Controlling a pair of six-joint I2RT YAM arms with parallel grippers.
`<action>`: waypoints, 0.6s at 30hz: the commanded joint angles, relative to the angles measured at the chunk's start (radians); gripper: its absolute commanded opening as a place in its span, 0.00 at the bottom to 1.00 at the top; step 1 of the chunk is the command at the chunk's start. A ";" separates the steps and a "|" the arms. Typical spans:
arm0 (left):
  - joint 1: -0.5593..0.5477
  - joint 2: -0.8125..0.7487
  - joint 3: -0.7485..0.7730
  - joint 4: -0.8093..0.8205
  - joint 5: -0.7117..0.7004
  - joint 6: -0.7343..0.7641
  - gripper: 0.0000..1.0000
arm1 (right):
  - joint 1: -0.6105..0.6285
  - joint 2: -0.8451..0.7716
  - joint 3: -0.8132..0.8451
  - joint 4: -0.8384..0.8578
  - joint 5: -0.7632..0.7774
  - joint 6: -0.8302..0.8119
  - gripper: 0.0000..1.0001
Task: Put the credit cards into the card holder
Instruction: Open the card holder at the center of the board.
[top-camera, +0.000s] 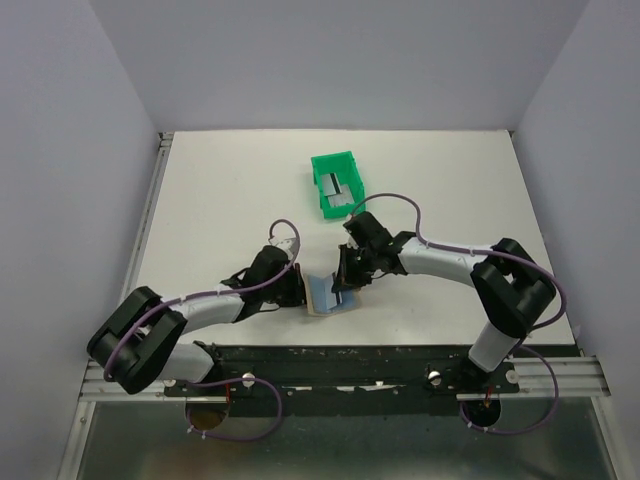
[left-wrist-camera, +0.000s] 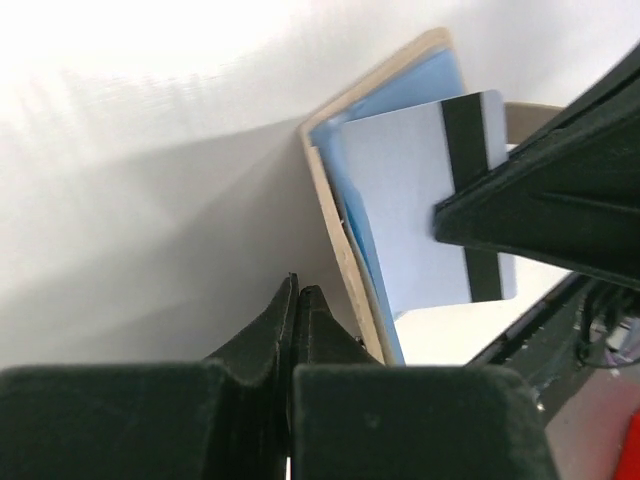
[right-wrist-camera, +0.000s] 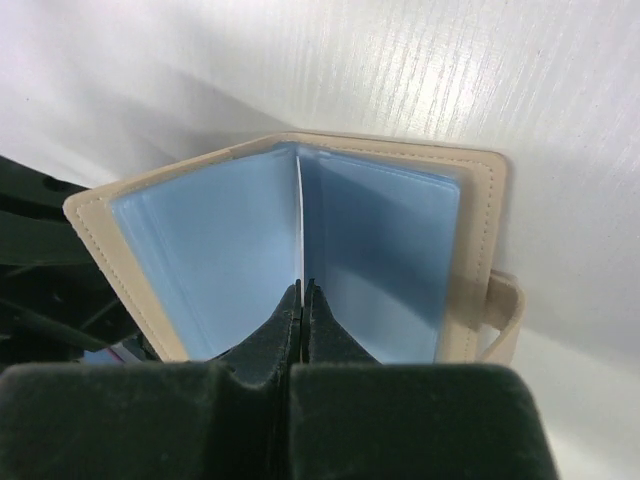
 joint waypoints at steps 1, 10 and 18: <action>0.000 -0.112 0.042 -0.403 -0.229 0.061 0.00 | 0.015 0.032 0.029 -0.066 0.069 -0.022 0.01; -0.002 -0.326 0.145 -0.624 -0.383 0.079 0.00 | 0.019 0.044 0.035 -0.092 0.094 -0.030 0.00; 0.000 -0.387 0.132 -0.525 -0.277 0.072 0.00 | 0.018 0.043 0.023 -0.089 0.101 -0.019 0.00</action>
